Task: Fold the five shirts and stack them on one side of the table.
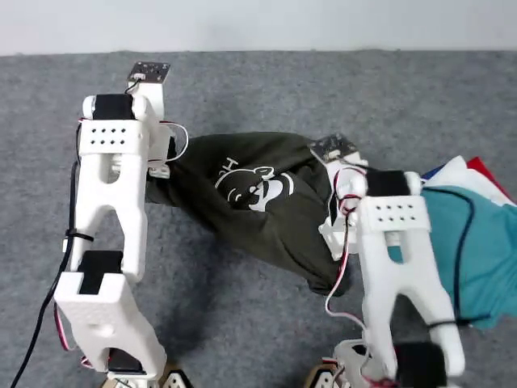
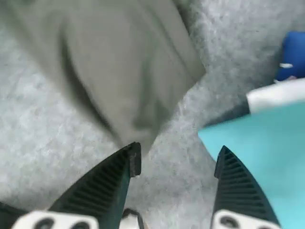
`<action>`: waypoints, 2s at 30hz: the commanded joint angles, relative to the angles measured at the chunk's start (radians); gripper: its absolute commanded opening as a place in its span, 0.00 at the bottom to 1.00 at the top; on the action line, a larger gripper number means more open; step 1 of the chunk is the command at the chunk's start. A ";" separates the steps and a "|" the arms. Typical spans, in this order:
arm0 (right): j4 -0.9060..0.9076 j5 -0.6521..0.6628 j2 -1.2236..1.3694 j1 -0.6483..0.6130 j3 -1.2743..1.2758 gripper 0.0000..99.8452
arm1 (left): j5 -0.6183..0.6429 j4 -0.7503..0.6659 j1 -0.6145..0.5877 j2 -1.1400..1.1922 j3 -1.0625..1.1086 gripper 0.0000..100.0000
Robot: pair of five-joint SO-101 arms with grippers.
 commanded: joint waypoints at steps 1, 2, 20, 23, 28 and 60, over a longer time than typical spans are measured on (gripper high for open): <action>-0.145 -0.009 0.079 0.010 0.026 0.25 | 0.002 0.018 0.008 -0.051 -0.005 0.01; -0.173 -0.009 0.104 0.010 0.025 0.25 | 0.002 0.018 0.008 -0.051 -0.004 0.01; -0.430 0.083 0.556 0.065 -0.074 0.15 | 0.002 0.018 0.008 -0.051 -0.004 0.01; -0.429 0.144 0.578 0.082 -0.075 0.00 | 0.002 0.018 0.008 -0.051 -0.004 0.01; -0.332 0.147 0.575 0.127 -0.114 0.01 | 0.002 0.018 0.008 -0.051 -0.004 0.01; -0.565 -0.104 0.578 0.091 -1.280 0.01 | 0.002 -0.829 -0.002 0.037 -0.282 0.01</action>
